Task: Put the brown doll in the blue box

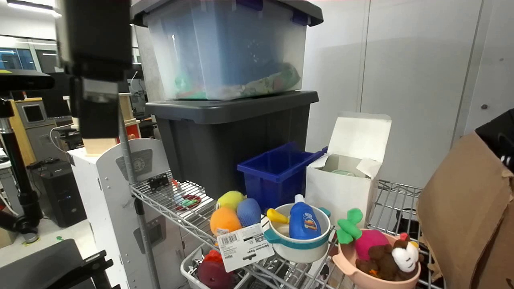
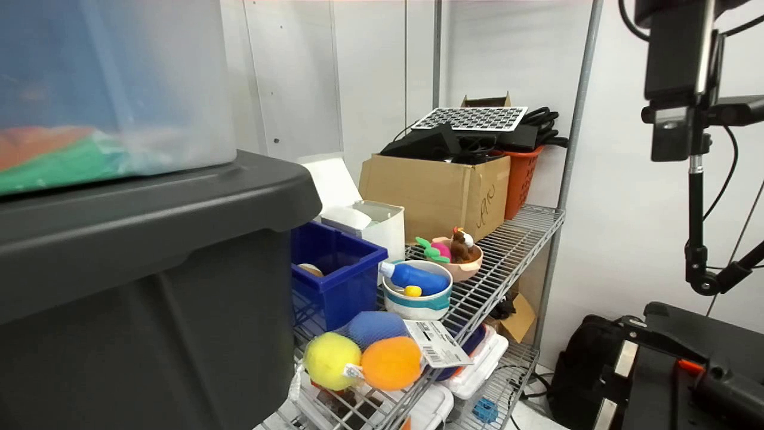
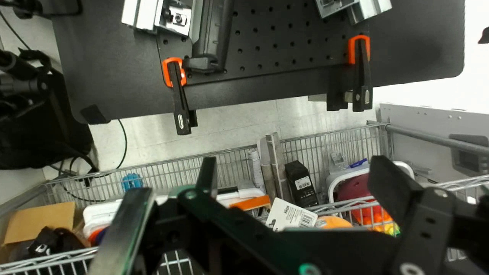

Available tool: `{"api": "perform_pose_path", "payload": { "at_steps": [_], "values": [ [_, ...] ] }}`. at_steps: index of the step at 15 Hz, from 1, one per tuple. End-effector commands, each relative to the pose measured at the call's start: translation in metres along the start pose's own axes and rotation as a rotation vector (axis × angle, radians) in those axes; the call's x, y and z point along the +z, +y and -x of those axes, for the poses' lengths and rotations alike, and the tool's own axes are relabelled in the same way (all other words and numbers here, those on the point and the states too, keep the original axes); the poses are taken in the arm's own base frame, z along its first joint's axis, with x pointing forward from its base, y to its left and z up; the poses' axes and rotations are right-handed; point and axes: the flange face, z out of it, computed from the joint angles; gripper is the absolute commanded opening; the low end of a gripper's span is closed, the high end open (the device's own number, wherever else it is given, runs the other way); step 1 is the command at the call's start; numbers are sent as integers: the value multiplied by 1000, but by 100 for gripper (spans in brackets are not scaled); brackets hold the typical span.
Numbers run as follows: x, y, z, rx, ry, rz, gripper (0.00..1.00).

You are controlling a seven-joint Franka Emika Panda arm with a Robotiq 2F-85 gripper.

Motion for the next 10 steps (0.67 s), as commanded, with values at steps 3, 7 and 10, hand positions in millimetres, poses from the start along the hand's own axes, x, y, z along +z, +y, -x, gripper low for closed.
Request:
{"api": "perform_pose_path", "payload": {
  "at_steps": [3,7,10],
  "values": [
    [6,-10,-40,-117,37,14,100],
    [3,-3,-60,-215,96,6,100],
    [4,3,-75,-270,149,23,100]
  ]
}}
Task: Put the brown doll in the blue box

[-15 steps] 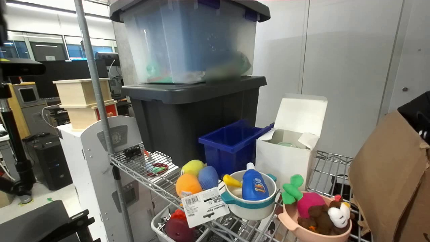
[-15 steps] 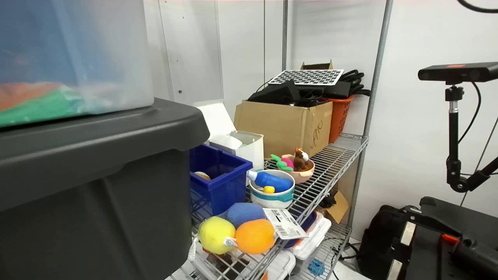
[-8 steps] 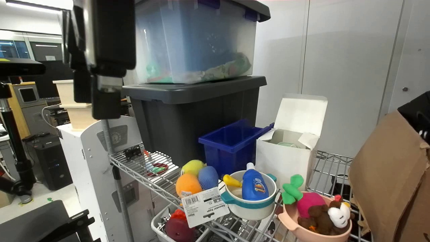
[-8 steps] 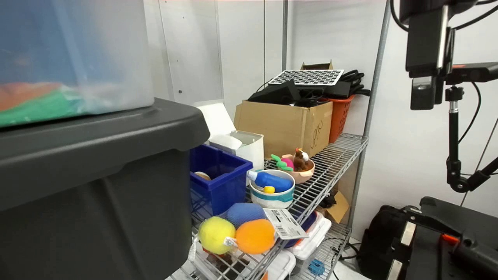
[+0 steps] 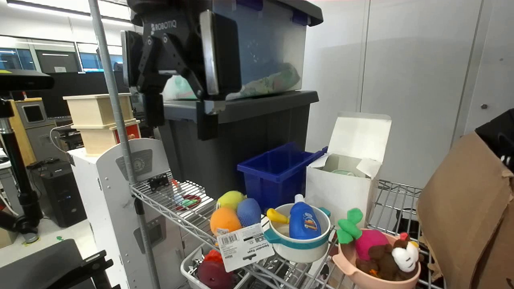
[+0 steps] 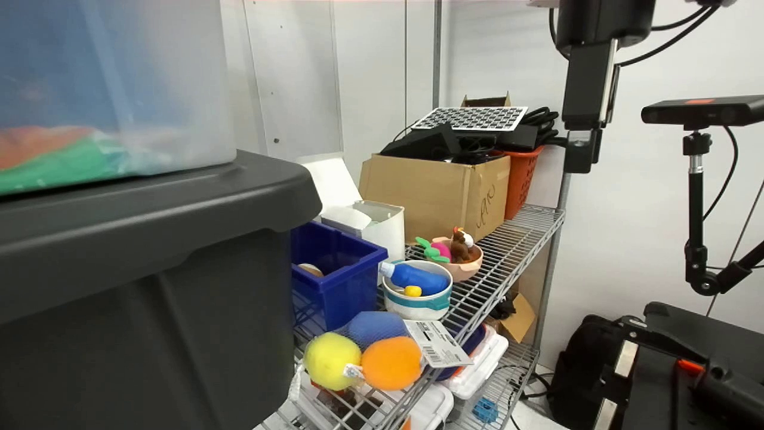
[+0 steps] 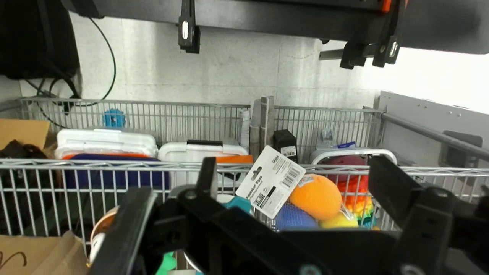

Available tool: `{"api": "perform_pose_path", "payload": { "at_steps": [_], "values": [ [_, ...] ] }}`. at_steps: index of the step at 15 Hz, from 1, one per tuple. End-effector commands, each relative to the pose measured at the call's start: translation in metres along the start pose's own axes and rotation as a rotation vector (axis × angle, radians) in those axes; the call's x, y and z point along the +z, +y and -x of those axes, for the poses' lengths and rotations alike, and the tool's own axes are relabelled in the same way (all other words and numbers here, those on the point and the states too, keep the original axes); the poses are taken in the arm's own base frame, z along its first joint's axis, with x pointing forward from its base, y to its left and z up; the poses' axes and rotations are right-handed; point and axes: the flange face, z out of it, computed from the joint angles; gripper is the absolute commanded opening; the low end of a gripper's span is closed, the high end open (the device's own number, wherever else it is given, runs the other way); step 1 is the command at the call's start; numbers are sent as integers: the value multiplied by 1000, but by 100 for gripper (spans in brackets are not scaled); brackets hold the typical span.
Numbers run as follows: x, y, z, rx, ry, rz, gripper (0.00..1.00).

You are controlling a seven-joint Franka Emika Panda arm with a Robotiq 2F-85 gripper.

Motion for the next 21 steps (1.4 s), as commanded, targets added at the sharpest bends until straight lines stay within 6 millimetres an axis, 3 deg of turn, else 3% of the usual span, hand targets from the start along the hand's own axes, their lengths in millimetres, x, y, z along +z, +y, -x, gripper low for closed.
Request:
{"api": "perform_pose_path", "payload": {
  "at_steps": [1,6,16,21],
  "values": [
    [1,11,-18,-69,63,11,100],
    [10,23,-41,-35,111,32,100],
    [30,33,-112,-8,149,70,100],
    [65,42,-143,32,120,86,100]
  ]
}}
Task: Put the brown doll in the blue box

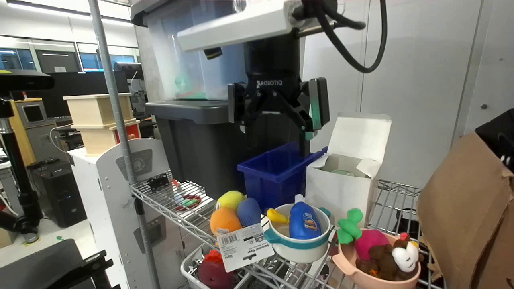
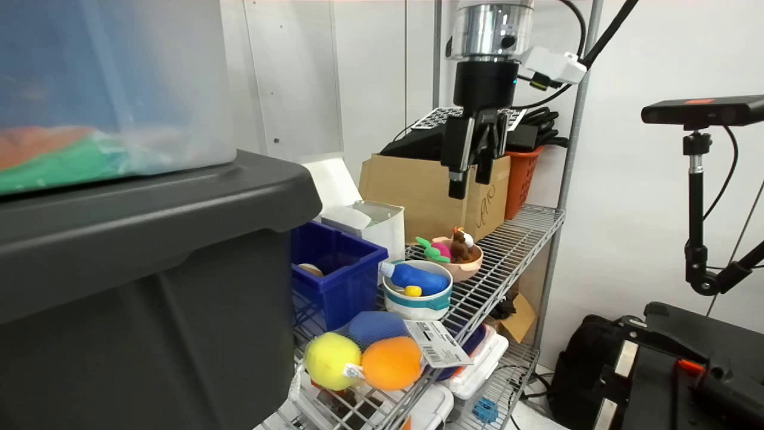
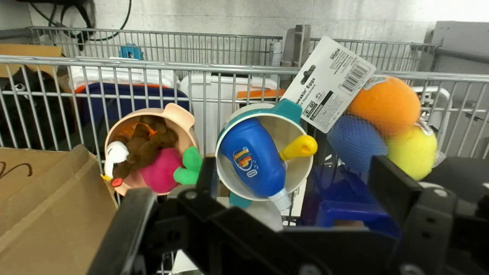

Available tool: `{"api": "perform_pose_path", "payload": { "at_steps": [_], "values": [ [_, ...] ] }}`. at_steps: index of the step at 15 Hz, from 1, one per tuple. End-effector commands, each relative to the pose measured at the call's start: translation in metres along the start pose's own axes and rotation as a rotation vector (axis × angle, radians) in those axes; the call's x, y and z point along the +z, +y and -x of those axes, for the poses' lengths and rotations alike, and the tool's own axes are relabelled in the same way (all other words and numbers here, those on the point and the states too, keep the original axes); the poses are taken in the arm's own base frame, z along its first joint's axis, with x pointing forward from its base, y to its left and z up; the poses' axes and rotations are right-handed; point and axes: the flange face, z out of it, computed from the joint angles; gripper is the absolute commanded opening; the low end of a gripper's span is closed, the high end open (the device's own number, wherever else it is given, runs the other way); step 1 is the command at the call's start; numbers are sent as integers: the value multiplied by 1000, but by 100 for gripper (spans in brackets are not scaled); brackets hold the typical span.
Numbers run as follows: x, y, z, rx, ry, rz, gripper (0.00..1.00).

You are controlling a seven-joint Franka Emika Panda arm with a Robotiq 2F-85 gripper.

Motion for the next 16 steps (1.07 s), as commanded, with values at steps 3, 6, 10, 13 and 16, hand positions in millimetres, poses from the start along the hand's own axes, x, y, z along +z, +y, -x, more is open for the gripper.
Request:
{"api": "perform_pose_path", "payload": {
  "at_steps": [3,6,10,13,16],
  "values": [
    [48,6,-32,36,-17,32,100],
    [67,9,-41,49,-31,48,100],
    [78,12,-48,34,-43,63,100],
    [82,14,-50,-29,-70,78,100],
    [90,15,-50,-95,-117,55,100]
  ]
}}
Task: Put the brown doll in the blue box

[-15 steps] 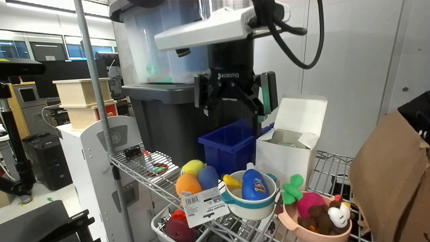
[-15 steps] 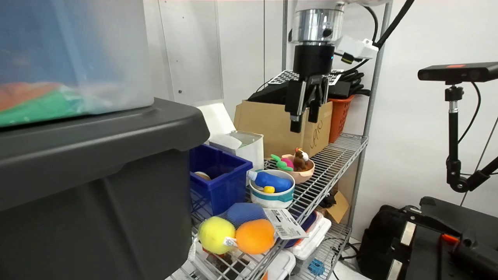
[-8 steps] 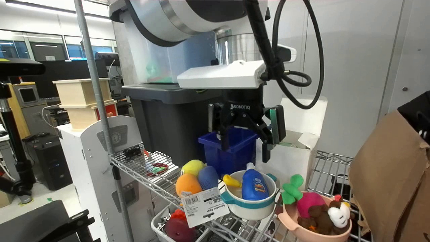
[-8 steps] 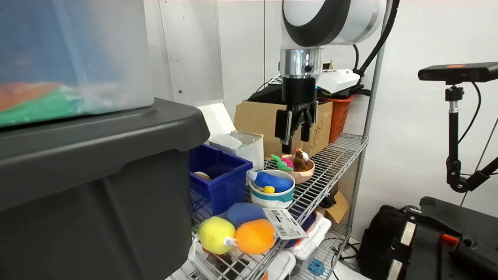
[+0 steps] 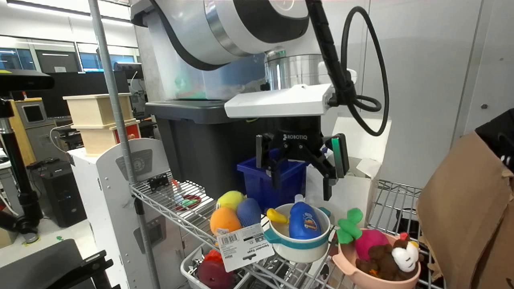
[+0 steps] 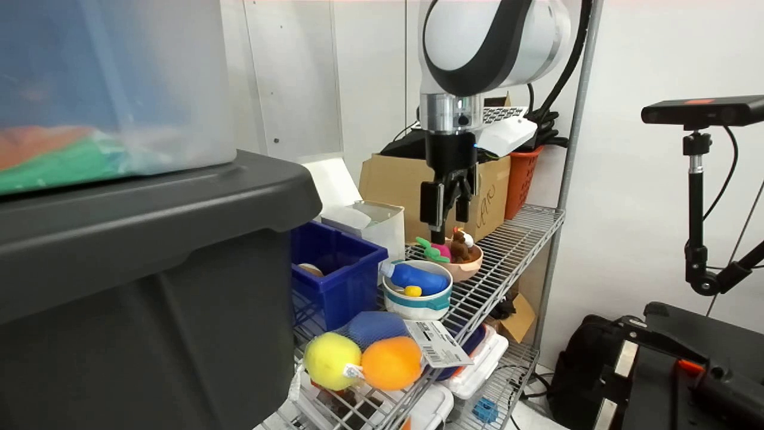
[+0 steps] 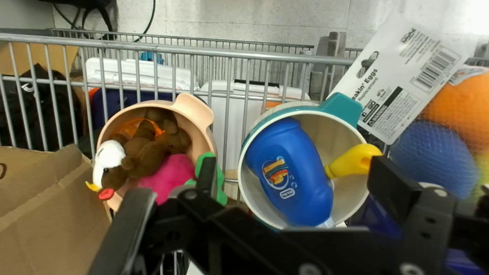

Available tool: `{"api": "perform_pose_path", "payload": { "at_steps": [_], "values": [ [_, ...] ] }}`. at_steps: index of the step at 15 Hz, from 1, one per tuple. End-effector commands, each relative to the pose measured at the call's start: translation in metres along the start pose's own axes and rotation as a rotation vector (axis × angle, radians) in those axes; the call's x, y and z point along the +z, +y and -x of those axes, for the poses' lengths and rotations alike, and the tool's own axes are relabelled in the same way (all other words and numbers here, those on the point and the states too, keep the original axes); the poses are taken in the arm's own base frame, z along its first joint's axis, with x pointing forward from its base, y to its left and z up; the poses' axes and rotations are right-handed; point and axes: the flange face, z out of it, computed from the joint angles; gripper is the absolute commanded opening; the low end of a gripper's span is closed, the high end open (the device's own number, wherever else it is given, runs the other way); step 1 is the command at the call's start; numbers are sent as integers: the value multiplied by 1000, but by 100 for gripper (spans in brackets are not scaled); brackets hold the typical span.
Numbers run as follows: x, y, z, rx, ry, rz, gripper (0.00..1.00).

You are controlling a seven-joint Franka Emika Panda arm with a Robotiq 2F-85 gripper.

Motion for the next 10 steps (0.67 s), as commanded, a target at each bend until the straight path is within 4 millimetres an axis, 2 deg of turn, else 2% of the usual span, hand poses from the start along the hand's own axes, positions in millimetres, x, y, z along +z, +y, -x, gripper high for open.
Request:
{"api": "perform_pose_path", "payload": {
  "at_steps": [1,6,10],
  "values": [
    [8,5,-6,-81,-56,-22,100],
    [24,3,-16,-138,-101,-26,100],
    [22,6,-24,-113,-91,-38,100]
  ]
}}
